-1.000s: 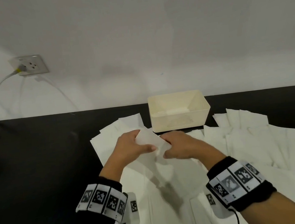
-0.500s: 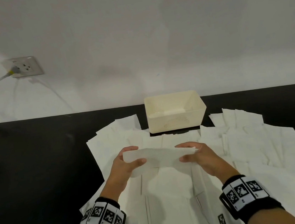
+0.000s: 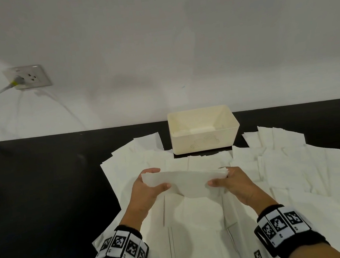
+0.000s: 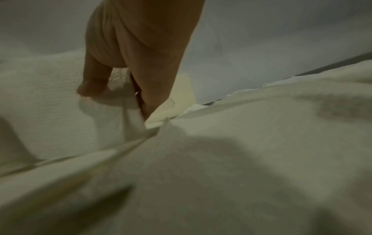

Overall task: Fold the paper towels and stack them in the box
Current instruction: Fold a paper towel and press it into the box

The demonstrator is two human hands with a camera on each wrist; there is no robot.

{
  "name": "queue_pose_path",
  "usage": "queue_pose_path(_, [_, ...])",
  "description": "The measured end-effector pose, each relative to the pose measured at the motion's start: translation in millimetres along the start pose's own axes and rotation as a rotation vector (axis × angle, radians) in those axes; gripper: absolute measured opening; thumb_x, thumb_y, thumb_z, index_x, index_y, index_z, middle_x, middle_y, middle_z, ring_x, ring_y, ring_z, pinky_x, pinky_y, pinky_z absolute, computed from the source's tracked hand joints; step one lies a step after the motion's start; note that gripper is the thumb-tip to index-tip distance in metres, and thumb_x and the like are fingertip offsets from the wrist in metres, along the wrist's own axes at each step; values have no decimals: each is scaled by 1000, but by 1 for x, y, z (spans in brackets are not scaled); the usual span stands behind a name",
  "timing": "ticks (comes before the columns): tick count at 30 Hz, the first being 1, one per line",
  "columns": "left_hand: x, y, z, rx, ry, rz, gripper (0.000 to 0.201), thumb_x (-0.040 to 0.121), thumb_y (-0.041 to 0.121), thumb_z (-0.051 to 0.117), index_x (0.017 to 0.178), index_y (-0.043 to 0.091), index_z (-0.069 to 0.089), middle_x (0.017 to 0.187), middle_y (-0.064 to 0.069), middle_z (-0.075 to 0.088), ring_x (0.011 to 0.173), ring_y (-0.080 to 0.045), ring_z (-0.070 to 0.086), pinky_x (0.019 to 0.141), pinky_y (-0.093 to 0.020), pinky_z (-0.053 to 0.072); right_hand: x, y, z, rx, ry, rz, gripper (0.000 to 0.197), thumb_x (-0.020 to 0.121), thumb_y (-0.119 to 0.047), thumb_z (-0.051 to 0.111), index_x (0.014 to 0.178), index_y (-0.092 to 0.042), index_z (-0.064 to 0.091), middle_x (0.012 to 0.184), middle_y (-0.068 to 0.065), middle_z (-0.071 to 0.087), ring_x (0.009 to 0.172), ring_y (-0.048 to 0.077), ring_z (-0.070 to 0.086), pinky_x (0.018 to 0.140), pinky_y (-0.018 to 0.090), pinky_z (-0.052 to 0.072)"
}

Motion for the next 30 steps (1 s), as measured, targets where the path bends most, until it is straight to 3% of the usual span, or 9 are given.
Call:
queue_pose_path(2, [3, 4, 1, -8, -17, 18, 42, 69, -4, 77, 97, 18, 56, 92, 1, 54, 83, -12, 53, 53, -9, 49, 3, -2, -1, 84, 20, -14, 21, 73, 6, 72, 85, -10, 68, 84, 6, 71, 77, 19, 67, 62, 22, 53])
queue_pose_path(4, [7, 5, 1, 22, -39, 18, 43, 68, -2, 79, 92, 24, 55, 94, 0, 53, 86, -13, 52, 55, -10, 50, 5, -5, -3, 130, 29, -21, 25, 73, 8, 71, 87, -13, 68, 87, 5, 72, 82, 19, 67, 72, 24, 54])
queue_pose_path(7, [9, -2, -4, 60, -29, -18, 57, 61, 6, 86, 101, 32, 54, 108, -2, 51, 99, -21, 51, 77, -26, 54, 7, 0, -4, 101, 13, -4, 41, 70, 11, 72, 100, -16, 68, 94, 7, 71, 89, 22, 65, 81, 28, 52])
queue_pose_path(10, [9, -9, -5, 44, -22, -68, 77, 55, 7, 89, 116, 30, 48, 119, -4, 50, 113, -27, 49, 90, -38, 52, 5, 6, 1, 143, -11, 15, 45, 70, 15, 70, 104, -14, 64, 100, 9, 70, 92, 22, 66, 75, 27, 54])
queue_pose_path(16, [9, -8, 0, 49, 28, -70, 72, 60, 5, 86, 116, 30, 48, 114, -3, 52, 106, -24, 50, 85, -36, 53, 7, 2, 5, 135, -33, 20, 42, 70, 14, 70, 101, -13, 64, 95, 8, 70, 89, 24, 66, 69, 26, 54])
queue_pose_path(19, [8, -4, 2, 37, -4, -36, 55, 62, 0, 84, 103, 25, 56, 99, 0, 57, 94, -19, 54, 72, -25, 52, 6, 3, 3, 100, -21, 37, 38, 70, 12, 72, 96, -15, 64, 96, 10, 68, 91, 27, 64, 73, 32, 54])
queue_pose_path(21, [7, -2, 2, 33, -5, -28, 43, 62, -1, 83, 91, 21, 59, 88, 0, 59, 85, -17, 56, 67, -23, 50, 7, 4, 4, 68, -14, 42, 38, 69, 10, 74, 95, -16, 65, 100, 13, 67, 96, 30, 63, 81, 37, 54])
queue_pose_path(25, [11, -3, 0, 33, -24, -61, 50, 42, 15, 91, 79, 15, 58, 80, -3, 60, 77, -18, 58, 66, -26, 51, 10, 4, 5, 74, -1, 55, 34, 70, 11, 74, 89, -16, 64, 92, 10, 68, 90, 28, 63, 81, 35, 52])
queue_pose_path(30, [11, -2, -1, 130, -57, -52, 52, 35, 25, 88, 68, 14, 48, 68, 1, 55, 65, -14, 51, 54, -19, 41, 11, 1, 2, 57, -7, 75, 29, 73, 8, 72, 88, -16, 65, 88, 7, 68, 87, 25, 62, 69, 28, 48])
Point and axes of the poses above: each hand's wrist, its own x-axis towards the middle knuckle, its own z-axis out of the palm, y = z × x, the point moved 3 cm from there along x, towards the middle knuckle
